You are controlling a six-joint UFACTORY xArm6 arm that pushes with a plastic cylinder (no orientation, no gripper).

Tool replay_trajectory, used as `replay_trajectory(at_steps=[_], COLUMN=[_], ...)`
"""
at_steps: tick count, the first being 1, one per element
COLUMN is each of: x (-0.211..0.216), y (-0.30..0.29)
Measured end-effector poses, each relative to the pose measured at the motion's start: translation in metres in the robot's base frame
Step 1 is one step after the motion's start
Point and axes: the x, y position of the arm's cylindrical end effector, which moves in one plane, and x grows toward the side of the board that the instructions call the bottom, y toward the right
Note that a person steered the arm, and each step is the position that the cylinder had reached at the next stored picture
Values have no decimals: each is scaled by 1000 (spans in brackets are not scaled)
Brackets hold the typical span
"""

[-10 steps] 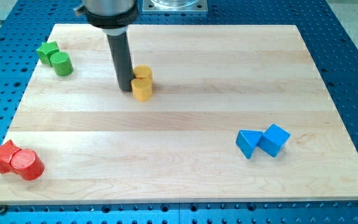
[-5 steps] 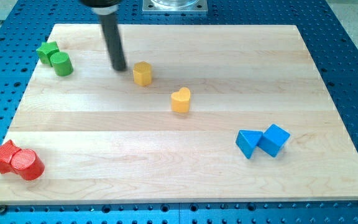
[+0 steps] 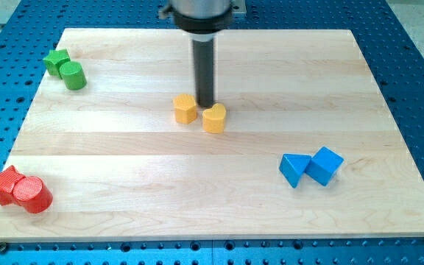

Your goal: Slide the yellow blocks to the center of the board

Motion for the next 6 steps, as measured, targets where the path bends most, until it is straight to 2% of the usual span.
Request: replay_trajectory(at_steps=[1, 2, 3, 5, 6], x=[-29, -31, -16, 2, -36], y=[-30, -93, -74, 13, -13])
